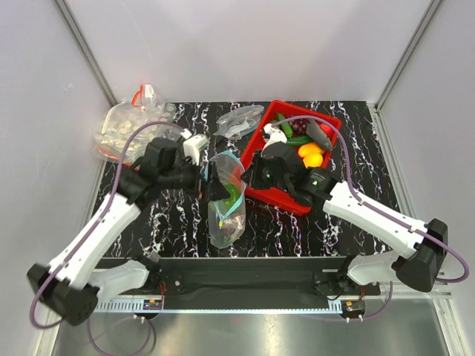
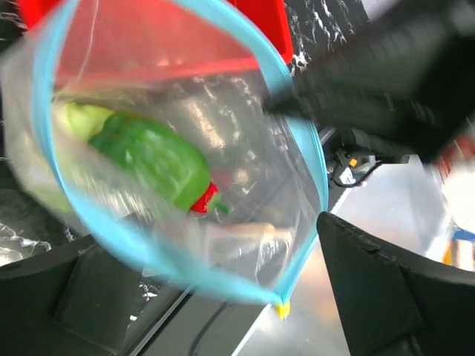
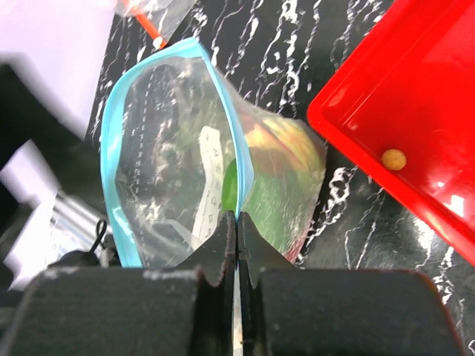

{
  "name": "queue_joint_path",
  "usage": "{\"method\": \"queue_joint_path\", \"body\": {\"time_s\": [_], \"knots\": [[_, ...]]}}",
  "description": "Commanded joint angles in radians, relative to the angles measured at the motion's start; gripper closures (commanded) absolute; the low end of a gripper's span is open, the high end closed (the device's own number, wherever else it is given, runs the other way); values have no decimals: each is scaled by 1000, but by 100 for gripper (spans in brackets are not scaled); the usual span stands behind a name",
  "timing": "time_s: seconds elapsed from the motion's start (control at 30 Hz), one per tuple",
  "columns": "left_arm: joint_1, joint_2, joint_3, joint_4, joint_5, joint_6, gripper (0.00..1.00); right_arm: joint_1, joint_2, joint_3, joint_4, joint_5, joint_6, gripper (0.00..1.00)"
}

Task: Place the food in the zip-top bag and seal the zipper
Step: Adjust the zipper food storage bag at the center of the board.

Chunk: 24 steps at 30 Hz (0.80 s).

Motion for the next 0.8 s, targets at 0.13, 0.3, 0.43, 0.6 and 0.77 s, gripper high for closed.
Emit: {"method": "queue_joint_path", "body": {"time_s": [0.13, 0.3, 0.43, 0.6, 0.77], "knots": [[-59, -382, -268, 177, -127, -80, 2, 6, 29, 52, 27, 101, -11, 100], [-125, -617, -440, 326, -206, -225, 4, 7, 15, 10, 46, 102, 21, 100], [-171, -708, -607, 453, -228, -322, 13, 6, 0, -8, 53, 97, 64, 100], [-235, -710, -667, 547, -292, -295, 29, 7, -22, -24, 42, 98, 81, 100], [-367, -656, -678, 598, -410, -236, 36, 6, -45, -30, 25, 108, 83, 100]]}}
